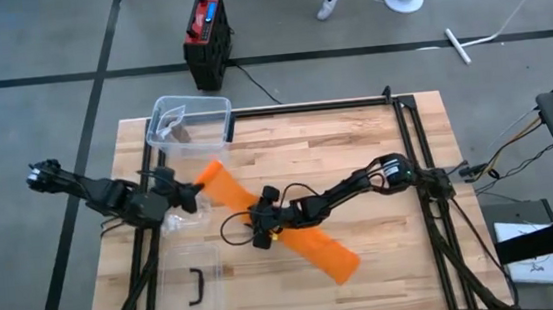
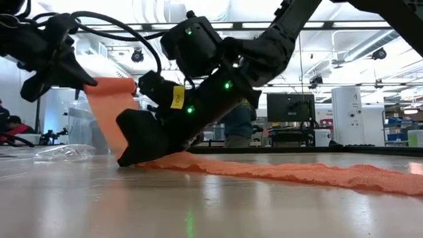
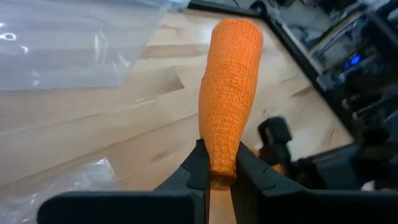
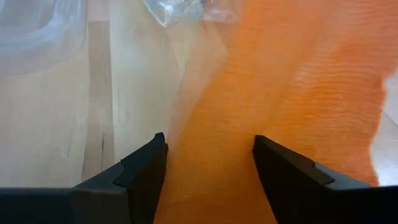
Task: Roll bandage
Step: Roll the orange bandage
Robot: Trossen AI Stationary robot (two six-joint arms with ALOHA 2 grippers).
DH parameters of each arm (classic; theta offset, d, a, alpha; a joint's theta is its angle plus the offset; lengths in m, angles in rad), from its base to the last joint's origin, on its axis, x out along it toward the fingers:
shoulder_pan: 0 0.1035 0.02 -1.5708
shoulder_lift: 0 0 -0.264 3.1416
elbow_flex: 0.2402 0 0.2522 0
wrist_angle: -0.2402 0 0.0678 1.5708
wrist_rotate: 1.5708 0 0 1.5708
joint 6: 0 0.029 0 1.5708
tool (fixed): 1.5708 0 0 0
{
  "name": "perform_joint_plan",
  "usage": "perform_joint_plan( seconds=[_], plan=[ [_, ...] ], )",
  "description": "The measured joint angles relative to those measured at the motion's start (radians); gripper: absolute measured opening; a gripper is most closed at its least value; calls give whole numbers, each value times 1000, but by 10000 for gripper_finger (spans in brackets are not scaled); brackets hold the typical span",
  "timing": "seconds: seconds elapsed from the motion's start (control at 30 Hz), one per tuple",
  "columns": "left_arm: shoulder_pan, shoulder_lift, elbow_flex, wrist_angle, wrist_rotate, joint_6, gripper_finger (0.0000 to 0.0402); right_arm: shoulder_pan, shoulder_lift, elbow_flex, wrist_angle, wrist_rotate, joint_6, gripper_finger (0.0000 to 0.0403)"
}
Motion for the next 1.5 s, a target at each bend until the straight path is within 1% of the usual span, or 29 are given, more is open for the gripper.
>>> perform_joint_plan(
  seconds=[0.13, 0.3, 0.47, 0.57, 0.7, 0.9, 1.0, 1.17, 1.27, 1.43, 1.5],
  plan=[
    [0, 27, 1, -5, 34, 30, 25, -1, -52, -1, -54, 0, -4, 246],
    [0, 56, 2, -35, 36, 52, 25, 0, -128, 0, -97, -18, -8, 259],
    [0, 77, 2, -31, 39, 141, 25, 1, -228, 0, -138, -113, -48, 270],
    [0, 85, 2, -12, 58, 224, 25, -4, -294, 2, -185, -187, -126, 275],
    [0, 104, 2, 70, 95, 374, 25, -18, -375, 3, -222, -257, -258, 277],
    [0, 148, 4, 320, 160, 645, 25, -58, -442, 3, -252, -263, -390, 277],
    [0, 188, 33, 388, 163, 735, 25, -83, -464, 9, -269, -291, -432, 277],
    [0, 279, 131, 347, 163, 795, 25, -121, -481, 58, -322, -439, -407, 273],
    [0, 342, 215, 285, 162, 826, 25, -126, -498, 89, -353, -446, -411, 265],
    [2, 425, 358, 116, 157, 848, 25, -126, -520, 159, -446, -446, -381, 253],
    [3, 445, 407, 49, 149, 848, 25, -127, -518, 172, -471, -446, -396, 250]
  ],
)
